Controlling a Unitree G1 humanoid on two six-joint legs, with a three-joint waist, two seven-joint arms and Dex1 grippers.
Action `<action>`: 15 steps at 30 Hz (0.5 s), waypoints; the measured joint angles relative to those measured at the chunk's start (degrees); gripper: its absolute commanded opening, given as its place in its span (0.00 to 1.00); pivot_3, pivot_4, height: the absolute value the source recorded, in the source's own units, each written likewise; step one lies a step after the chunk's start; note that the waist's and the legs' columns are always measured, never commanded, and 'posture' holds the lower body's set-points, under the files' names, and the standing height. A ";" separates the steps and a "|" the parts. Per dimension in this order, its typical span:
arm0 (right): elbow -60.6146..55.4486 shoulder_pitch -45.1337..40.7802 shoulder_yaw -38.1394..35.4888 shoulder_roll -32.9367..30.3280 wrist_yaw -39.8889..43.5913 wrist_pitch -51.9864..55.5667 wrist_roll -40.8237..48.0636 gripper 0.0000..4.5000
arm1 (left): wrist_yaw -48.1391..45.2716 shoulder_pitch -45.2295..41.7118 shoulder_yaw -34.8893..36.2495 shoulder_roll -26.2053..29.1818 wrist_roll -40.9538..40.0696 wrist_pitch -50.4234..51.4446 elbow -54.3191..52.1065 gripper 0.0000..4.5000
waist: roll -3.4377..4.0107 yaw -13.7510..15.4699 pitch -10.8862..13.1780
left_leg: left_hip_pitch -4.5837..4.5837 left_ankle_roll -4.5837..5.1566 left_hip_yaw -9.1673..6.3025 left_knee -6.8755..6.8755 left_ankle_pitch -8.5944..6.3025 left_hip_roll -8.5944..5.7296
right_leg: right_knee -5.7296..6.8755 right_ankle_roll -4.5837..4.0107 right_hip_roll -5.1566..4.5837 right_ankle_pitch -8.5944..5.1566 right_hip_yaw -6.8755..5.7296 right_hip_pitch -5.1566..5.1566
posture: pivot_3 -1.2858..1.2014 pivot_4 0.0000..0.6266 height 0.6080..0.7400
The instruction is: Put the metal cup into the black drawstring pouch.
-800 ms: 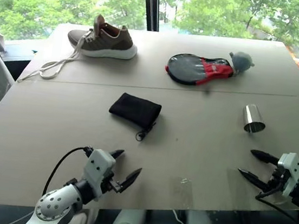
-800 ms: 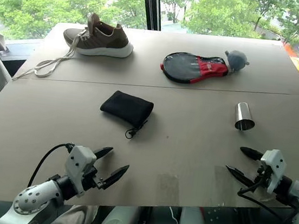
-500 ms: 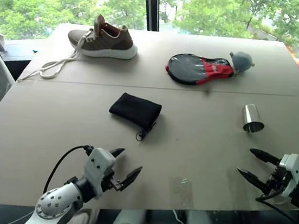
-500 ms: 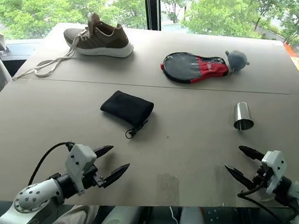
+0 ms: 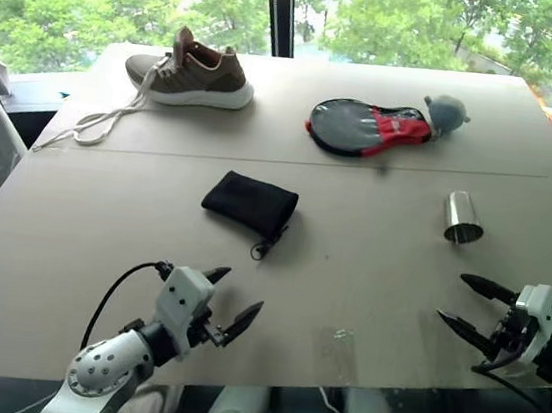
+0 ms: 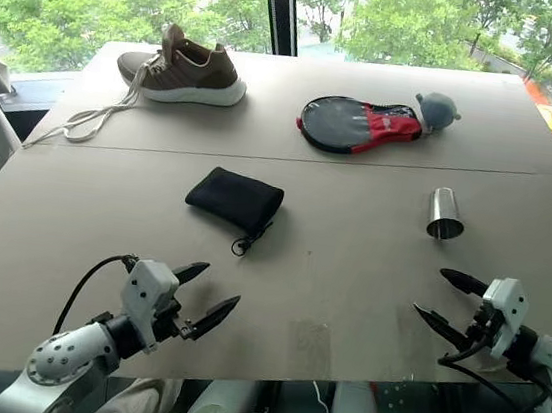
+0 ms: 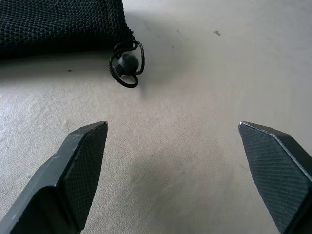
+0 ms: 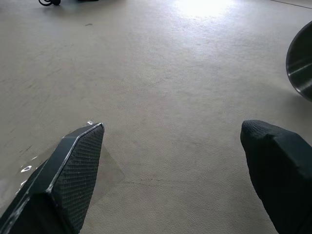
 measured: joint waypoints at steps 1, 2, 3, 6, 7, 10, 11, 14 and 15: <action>-0.51 0.06 0.02 0.09 0.04 0.27 0.41 1.00 | 1.35 -1.78 -0.79 -0.45 1.18 1.00 0.00 0.98 | 0.00 0.08 0.01 | 0.00 0.00 -0.01 0.01 0.00 0.00 | 0.00 0.00 0.00 0.00 -0.01 0.00 | 0.52 0.24 1.00; -1.29 0.06 0.02 0.36 0.09 0.65 0.77 1.00 | 2.27 -3.32 -1.41 -0.86 1.79 1.70 -0.01 0.98 | 0.00 0.11 0.01 | 0.00 0.00 -0.02 0.01 0.00 0.00 | 0.00 0.01 0.00 0.00 -0.03 0.01 | 0.52 0.24 1.00; -2.31 0.09 0.07 0.60 0.22 1.19 1.33 1.00 | 3.22 -4.97 -2.08 -1.29 2.41 2.34 -0.01 0.98 | 0.00 0.12 0.01 | 0.01 0.00 -0.02 0.02 0.00 0.00 | 0.01 0.01 0.01 0.01 -0.04 0.01 | 0.52 0.24 1.00; -5.91 0.51 0.14 1.04 0.90 2.56 3.35 1.00 | 5.76 -10.34 -4.20 -2.47 4.54 4.59 -0.06 0.98 | 0.01 0.08 0.01 | 0.01 0.00 -0.02 0.02 0.00 -0.01 | 0.01 -0.18 0.02 0.12 -0.04 0.02 | 0.52 0.24 1.00; -7.23 0.67 0.13 1.34 1.00 2.85 3.98 1.00 | 6.66 -12.20 -4.99 -3.01 5.53 5.26 -0.03 0.98 | 0.00 0.08 0.01 | 0.00 0.00 -0.02 0.01 0.00 -0.02 | 0.01 -0.18 0.02 0.13 -0.04 0.01 | 0.52 0.24 1.00; -10.35 1.11 0.12 2.37 1.05 4.09 5.75 1.00 | 9.47 -18.67 -8.00 -4.59 9.19 6.83 1.64 0.98 | 0.01 0.11 0.00 | 0.00 0.00 -0.02 0.02 0.01 -0.05 | 0.01 -0.05 0.03 0.23 -0.05 0.01 | 0.52 0.24 1.00; -11.66 1.37 0.17 2.59 1.05 4.66 6.47 1.00 | 10.59 -20.92 -9.20 -5.10 10.90 6.96 2.84 0.98 | 0.00 0.16 0.00 | 0.00 0.00 -0.03 0.02 0.01 -0.06 | 0.01 -0.02 0.03 0.24 -0.07 0.02 | 0.52 0.24 1.00; -14.49 2.58 0.05 2.77 1.04 5.61 7.53 1.00 | 13.73 -25.51 -12.16 -6.49 16.06 7.62 6.55 0.98 | -0.01 0.16 0.01 | 0.00 0.00 -0.03 0.02 0.01 -0.07 | 0.01 0.03 0.03 0.28 -0.07 0.02 | 0.52 0.24 1.00; -14.99 2.97 0.06 2.90 1.05 5.92 7.55 1.00 | 14.97 -26.77 -13.10 -7.00 18.01 8.16 7.72 0.98 | -0.02 0.16 0.01 | 0.00 0.00 -0.04 0.02 0.01 -0.08 | 0.01 0.04 0.03 0.28 -0.09 0.01 | 0.52 0.24 1.00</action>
